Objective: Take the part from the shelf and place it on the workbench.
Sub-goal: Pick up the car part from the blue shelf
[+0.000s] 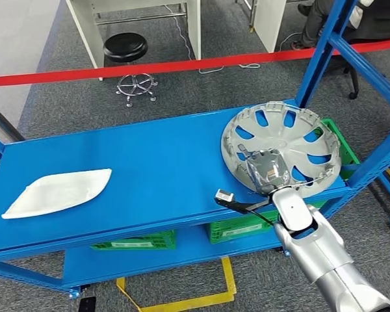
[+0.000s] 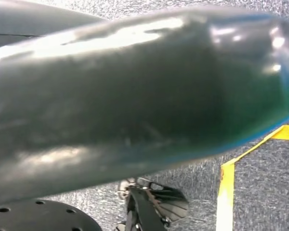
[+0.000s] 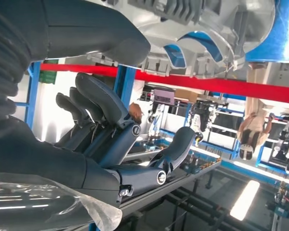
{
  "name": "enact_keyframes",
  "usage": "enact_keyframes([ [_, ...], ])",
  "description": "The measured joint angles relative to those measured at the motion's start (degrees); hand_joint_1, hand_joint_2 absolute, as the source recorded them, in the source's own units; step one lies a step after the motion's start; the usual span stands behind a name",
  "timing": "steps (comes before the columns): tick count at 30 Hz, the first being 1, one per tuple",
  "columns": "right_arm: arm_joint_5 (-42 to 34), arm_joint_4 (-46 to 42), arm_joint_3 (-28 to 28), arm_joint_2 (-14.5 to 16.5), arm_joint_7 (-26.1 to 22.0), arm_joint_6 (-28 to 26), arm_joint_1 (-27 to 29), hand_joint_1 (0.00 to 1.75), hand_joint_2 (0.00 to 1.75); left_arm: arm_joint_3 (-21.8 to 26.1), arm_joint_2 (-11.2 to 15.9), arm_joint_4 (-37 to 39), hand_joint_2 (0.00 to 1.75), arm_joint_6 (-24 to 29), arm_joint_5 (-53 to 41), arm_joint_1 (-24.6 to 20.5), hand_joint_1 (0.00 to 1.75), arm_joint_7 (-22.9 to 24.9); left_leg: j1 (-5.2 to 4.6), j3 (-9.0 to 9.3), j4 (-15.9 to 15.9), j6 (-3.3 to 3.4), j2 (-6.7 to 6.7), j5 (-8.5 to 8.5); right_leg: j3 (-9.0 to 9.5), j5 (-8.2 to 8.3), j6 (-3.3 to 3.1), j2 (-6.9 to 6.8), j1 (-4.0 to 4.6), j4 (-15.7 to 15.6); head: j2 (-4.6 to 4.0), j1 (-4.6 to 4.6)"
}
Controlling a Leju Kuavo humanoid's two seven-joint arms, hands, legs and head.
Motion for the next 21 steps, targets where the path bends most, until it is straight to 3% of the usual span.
enact_keyframes([
  [1, -0.22, 0.0, -0.02, 0.01, -0.09, -0.01, 0.22, 1.75, 1.75, 0.01, 0.0, 0.0, 0.0, 0.0, 0.0, 0.05, 0.0, 0.0, -0.01, -1.23, 2.64, 0.03, 0.0, -0.69, 0.04, -0.04, -0.06, -0.02, 0.09, 0.01, 0.0, 0.0],
  [2, -0.47, 0.0, -0.04, 0.01, -0.17, -0.06, 0.44, 1.7, 1.75, 0.03, 0.0, 0.0, 0.0, 0.0, 0.0, 0.1, 0.0, 0.0, -0.03, -1.55, 3.24, 0.16, 0.0, -0.27, 0.09, -0.08, -0.1, -0.02, 0.18, 0.02, 0.0, 0.0],
  [4, -0.94, 0.0, -0.08, 0.02, -0.31, -0.26, 0.73, 0.83, 1.75, 0.07, 0.01, -0.01, 0.0, 0.0, -0.01, 0.14, 0.0, -0.01, -0.1, 0.12, -0.58, 0.57, 0.0, 2.74, 0.27, -0.16, -0.14, 0.04, 0.31, 0.03, 0.0, -0.01],
  [6, -1.15, 0.0, -0.11, 0.02, -0.37, -0.39, 0.8, 0.0, 1.75, 0.08, 0.02, -0.02, 0.0, 0.0, -0.02, 0.12, 0.0, -0.02, -0.15, 1.58, -3.83, 0.83, 0.0, 4.66, 0.38, -0.2, -0.13, 0.07, 0.36, 0.03, 0.0, -0.01],
  [10, -1.3, 0.0, -0.16, 0.04, -0.41, -0.54, 0.82, 0.0, 1.75, 0.08, 0.05, -0.01, 0.0, 0.0, -0.05, 0.1, 0.0, -0.02, -0.21, 2.78, -6.45, 1.03, 0.0, 5.93, 0.46, -0.24, -0.1, 0.08, 0.37, 0.03, 0.0, 0.0],
  [12, -4.15, -0.49, -0.93, 0.24, -1.5, -2.41, 1.74, 0.0, 0.87, 0.19, 0.17, 0.0, 0.0, 0.12, -0.06, 0.06, 0.0, -0.02, -0.39, 4.77, -10.94, 1.58, -0.03, 7.04, 0.19, -0.61, 0.55, 0.04, 0.47, 0.26, 0.0, 0.06],
  [14, -9.58, -2.07, -2.51, 0.61, -3.65, -5.75, 3.73, 0.0, 0.0, 0.39, 0.27, 0.0, 0.0, 0.32, 0.08, 0.0, 0.0, -0.02, -0.43, 5.95, -13.78, 2.4, -0.07, 7.36, -1.55, -2.68, 1.59, -0.02, 0.5, 3.37, 0.01, 0.26],
  [16, -13.44, -3.96, -3.68, 0.94, -5.42, -7.99, 5.86, 0.0, 0.0, 0.65, 0.19, 0.0, 0.0, 0.39, 0.21, -0.03, 0.0, -0.02, -0.34, 6.01, -13.98, 2.87, -0.09, 7.44, -5.09, -6.18, 2.16, -0.05, 0.38, 10.75, 0.01, 0.39],
  [17, -14.49, -4.75, -4.03, 1.07, -6.06, -8.56, 6.91, 0.0, 0.0, 0.8, 0.15, 0.0, 0.0, 0.39, 0.21, -0.01, 0.0, -0.02, -0.35, 6.02, -13.97, 2.93, -0.1, 7.41, -6.83, -7.33, 2.29, -0.05, 0.3, 14.25, 0.0, 0.38],
  [18, -15.25, -5.49, -4.33, 1.15, -6.6, -8.93, 7.94, 0.0, 0.0, 0.95, 0.1, 0.0, 0.0, 0.39, 0.21, 0.02, 0.0, -0.02, -0.35, 6.04, -13.96, 2.95, -0.12, 7.39, -7.76, -7.42, 2.39, -0.06, 0.24, 15.94, 0.0, 0.39],
  [19, -15.79, -6.22, -4.61, 1.23, -6.98, -9.19, 8.84, 0.0, 0.0, 1.07, 0.07, 0.0, 0.0, 0.39, 0.21, 0.06, 0.0, -0.04, -0.34, 6.07, -13.93, 2.94, -0.13, 7.36, -7.63, -6.45, 2.45, -0.07, 0.17, 15.4, 0.0, 0.4],
  [21, -16.43, -7.67, -5.13, 1.33, -7.33, -9.74, 10.16, 0.0, 0.0, 1.22, 0.0, 0.0, 0.0, 0.39, 0.2, 0.08, 0.0, -0.13, -0.32, 6.17, -13.79, 2.71, -0.16, 7.19, -4.28, -2.59, 2.42, -0.14, 0.02, 8.25, 0.0, 0.4],
])
